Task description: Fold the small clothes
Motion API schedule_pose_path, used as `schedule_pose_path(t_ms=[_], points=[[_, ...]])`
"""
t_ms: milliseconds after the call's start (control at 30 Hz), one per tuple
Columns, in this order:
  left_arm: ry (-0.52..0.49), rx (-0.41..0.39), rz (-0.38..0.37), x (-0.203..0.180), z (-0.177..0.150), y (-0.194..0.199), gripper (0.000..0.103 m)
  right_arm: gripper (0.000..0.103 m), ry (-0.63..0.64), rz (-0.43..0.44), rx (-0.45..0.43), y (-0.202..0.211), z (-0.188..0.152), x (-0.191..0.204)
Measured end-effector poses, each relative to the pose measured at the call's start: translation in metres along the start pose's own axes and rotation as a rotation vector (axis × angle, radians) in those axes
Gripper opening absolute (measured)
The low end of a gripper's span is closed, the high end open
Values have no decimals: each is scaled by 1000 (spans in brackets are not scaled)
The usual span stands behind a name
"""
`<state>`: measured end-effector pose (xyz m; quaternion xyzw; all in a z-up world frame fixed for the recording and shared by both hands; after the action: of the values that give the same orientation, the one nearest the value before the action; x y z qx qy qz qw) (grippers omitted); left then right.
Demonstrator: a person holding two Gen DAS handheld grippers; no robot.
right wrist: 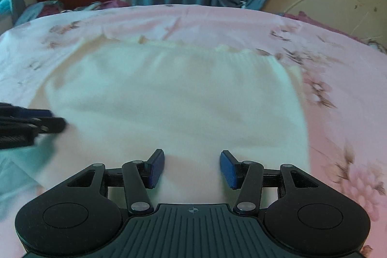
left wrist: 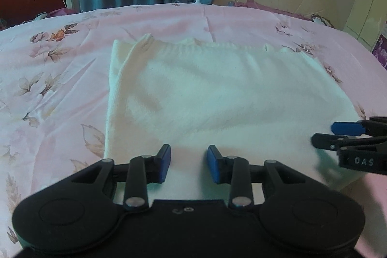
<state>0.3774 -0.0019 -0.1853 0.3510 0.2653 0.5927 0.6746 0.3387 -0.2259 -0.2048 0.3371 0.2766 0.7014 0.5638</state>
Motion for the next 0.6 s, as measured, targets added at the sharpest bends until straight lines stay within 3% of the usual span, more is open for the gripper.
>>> schedule_pose_path(t_ms=[400, 533, 600], points=[[-10, 18, -8, 3, -4, 4, 36, 52, 25, -80, -3, 6, -15, 3], [6, 25, 10, 4, -4, 14, 49, 54, -16, -97, 7, 7, -14, 2], [16, 12, 28, 5, -5, 26, 63, 55, -35, -106, 11, 11, -12, 4]])
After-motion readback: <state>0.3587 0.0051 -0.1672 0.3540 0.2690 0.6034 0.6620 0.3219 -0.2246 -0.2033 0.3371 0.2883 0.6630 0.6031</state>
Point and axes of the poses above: each gripper's, at about its wrist camera, not at the fingertips, and y roughly against the way its jaws point, x to its left, z to its top, the point moved 8 cm from there along -y, roughly the way its jaws point, and after that the axes turned 9 degrees about z, right-handed, at the moved point
